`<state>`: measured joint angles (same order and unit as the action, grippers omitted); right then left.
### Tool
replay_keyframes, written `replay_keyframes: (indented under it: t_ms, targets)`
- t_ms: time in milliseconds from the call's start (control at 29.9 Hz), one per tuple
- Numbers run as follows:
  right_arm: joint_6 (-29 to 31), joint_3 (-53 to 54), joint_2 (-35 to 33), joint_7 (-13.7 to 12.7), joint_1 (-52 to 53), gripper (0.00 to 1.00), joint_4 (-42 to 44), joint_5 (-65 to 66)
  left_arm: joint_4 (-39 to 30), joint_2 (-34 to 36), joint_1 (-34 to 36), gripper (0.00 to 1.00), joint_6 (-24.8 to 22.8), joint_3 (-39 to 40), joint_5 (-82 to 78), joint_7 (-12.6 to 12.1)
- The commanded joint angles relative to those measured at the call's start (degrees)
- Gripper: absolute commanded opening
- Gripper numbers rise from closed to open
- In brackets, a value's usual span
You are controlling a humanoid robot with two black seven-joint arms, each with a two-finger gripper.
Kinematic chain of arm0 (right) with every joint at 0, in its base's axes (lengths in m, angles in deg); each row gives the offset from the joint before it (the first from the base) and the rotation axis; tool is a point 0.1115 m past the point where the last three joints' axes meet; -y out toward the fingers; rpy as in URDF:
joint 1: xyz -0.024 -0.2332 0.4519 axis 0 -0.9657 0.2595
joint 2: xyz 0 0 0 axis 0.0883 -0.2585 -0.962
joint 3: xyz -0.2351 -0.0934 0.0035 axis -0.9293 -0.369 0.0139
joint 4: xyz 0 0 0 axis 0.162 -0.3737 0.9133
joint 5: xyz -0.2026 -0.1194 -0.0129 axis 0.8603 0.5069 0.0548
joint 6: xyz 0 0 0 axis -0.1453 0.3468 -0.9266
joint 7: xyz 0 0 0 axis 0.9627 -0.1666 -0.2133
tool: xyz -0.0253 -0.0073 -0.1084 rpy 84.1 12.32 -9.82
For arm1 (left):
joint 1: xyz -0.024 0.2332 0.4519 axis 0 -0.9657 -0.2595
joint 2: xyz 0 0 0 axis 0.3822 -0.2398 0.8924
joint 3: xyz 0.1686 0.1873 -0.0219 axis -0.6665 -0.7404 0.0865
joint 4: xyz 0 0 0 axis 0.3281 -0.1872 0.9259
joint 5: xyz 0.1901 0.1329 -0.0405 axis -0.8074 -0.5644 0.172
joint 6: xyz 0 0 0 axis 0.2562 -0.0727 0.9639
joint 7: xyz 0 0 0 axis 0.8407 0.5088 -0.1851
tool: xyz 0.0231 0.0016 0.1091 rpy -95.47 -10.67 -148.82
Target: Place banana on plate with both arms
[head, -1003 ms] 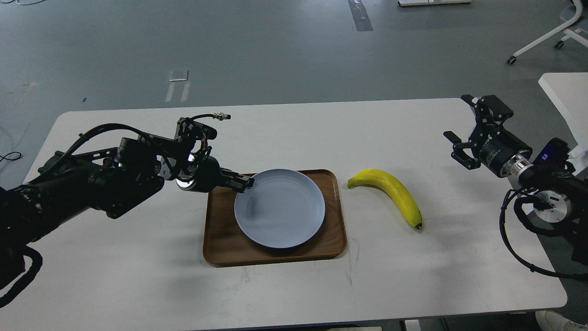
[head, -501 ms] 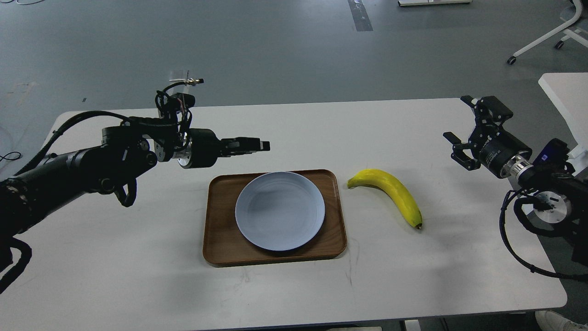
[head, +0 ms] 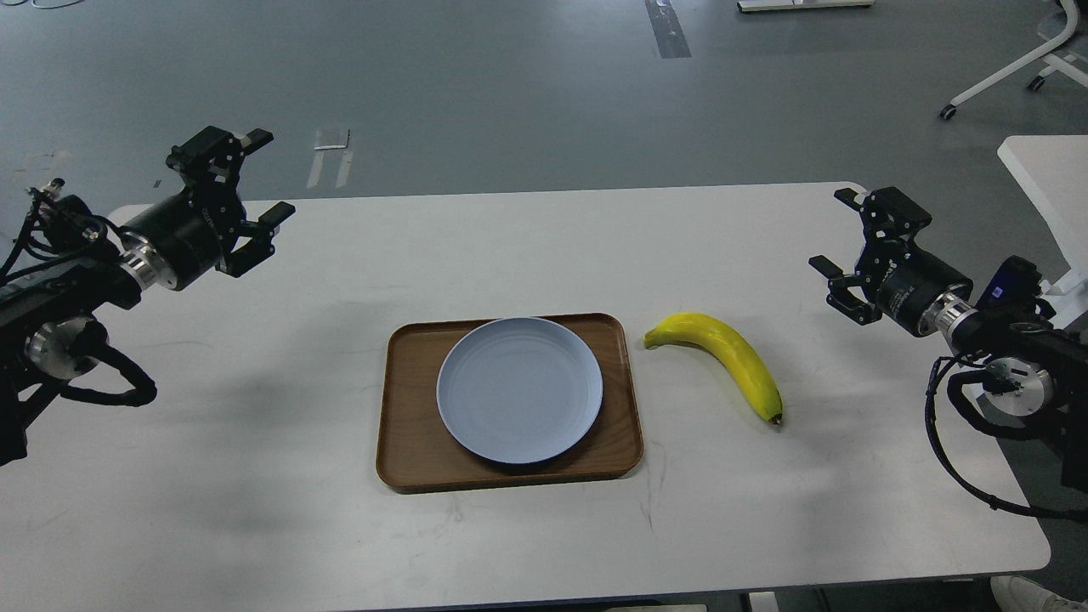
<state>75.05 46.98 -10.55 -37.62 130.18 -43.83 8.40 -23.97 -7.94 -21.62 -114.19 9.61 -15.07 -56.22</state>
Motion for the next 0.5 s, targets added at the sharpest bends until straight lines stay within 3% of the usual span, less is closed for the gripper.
replay_keyframes:
  t_ms: [0, 201, 468]
  targets:
    - [0.0, -0.5, -1.1, 0.0, 2.0, 1.00, -1.5, 8.0, 0.8, -0.2, -5.5, 0.99, 0.0, 8.0, 0.6, 0.0]
    - [0.0, -2.0, -5.3, 0.0, 9.5, 1.00, -5.9, 27.6, 0.8, -0.1, -6.4, 0.99, 0.0, 10.0, 0.6, 0.0]
    - [0.0, -19.1, -4.8, 0.0, 26.0, 1.00, -10.0, 47.0, 0.1, 0.0, -5.8, 0.99, 0.0, 9.9, 0.5, 0.0]
